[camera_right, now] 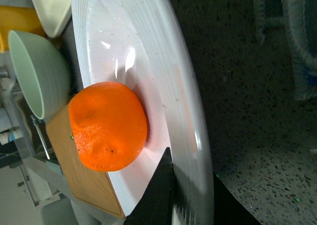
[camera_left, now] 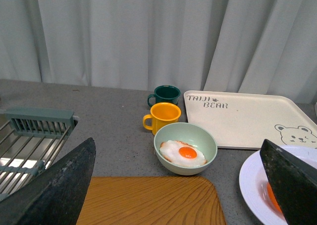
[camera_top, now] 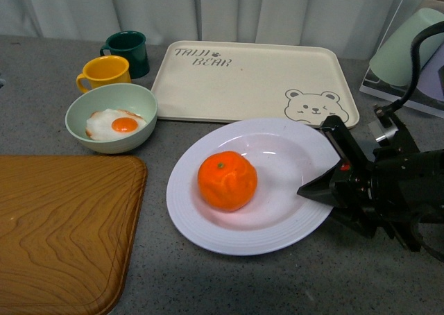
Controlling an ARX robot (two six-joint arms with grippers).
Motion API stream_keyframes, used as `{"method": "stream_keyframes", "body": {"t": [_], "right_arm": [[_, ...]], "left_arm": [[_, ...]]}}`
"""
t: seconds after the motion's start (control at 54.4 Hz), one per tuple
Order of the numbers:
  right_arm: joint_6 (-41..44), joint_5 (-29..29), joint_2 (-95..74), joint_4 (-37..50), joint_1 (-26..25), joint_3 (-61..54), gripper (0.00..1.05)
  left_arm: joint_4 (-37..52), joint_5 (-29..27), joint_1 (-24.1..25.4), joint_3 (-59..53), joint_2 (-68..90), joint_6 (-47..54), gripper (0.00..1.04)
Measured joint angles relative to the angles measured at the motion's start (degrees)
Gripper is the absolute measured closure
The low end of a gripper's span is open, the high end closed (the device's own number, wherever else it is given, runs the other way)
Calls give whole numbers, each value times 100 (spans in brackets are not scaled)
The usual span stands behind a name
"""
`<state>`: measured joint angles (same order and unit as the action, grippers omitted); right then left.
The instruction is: Place orange and plate with both arms
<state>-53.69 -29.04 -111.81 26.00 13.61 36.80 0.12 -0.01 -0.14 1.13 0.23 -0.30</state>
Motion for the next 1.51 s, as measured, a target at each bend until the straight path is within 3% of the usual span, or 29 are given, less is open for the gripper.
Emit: {"method": "stream_keyframes", "body": {"t": [0.202,0.423,0.846,1.085,1.509], "right_arm": [[-251,-439,289,813,-157,-39,101],[-433,-407,-90,761,-184,756,101],[-944,431,-2465,-876,251,4433,101],[-789,702,-2879,-1530,315,5263,101],[39,1182,-2632,-1624,186,4924,37]], "left_arm": [[0,0,0,0,0,0,7],[0,0,0,0,0,0,7],[0,0,0,0,0,0,7],[0,0,0,0,0,0,7],[0,0,0,0,0,0,7]]}}
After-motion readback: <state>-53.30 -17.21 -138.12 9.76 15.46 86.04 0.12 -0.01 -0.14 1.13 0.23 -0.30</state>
